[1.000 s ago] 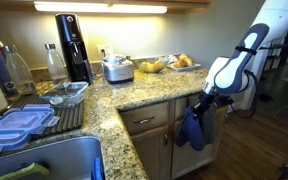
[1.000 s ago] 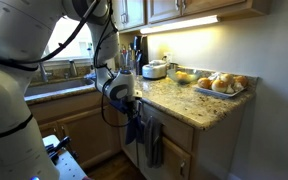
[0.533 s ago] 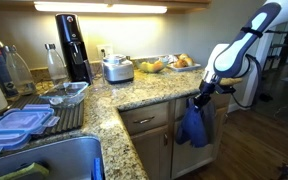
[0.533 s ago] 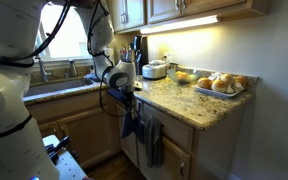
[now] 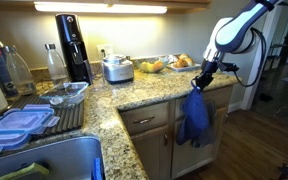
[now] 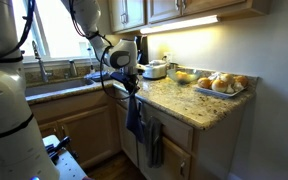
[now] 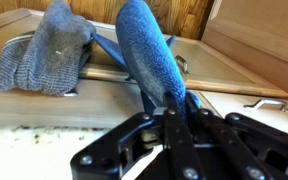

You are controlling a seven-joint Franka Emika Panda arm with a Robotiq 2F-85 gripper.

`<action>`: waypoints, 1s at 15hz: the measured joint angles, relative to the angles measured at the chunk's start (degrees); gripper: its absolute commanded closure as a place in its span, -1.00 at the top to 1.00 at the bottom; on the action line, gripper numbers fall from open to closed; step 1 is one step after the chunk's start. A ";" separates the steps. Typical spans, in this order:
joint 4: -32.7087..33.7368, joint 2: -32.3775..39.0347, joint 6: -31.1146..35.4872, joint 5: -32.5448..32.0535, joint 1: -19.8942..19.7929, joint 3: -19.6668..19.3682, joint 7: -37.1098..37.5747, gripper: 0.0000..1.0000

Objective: Take the cloth and put it on the counter

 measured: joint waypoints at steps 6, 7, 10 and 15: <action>5.68 -4.02 -4.53 -4.30 6.13 -9.20 1.76 -0.82; 6.95 -3.80 -4.53 -5.61 6.52 -10.13 2.37 -0.83; 11.79 -1.37 -4.01 -11.05 7.49 -12.60 4.41 -0.83; 22.52 8.34 -4.00 -12.41 8.42 -14.29 4.88 -0.83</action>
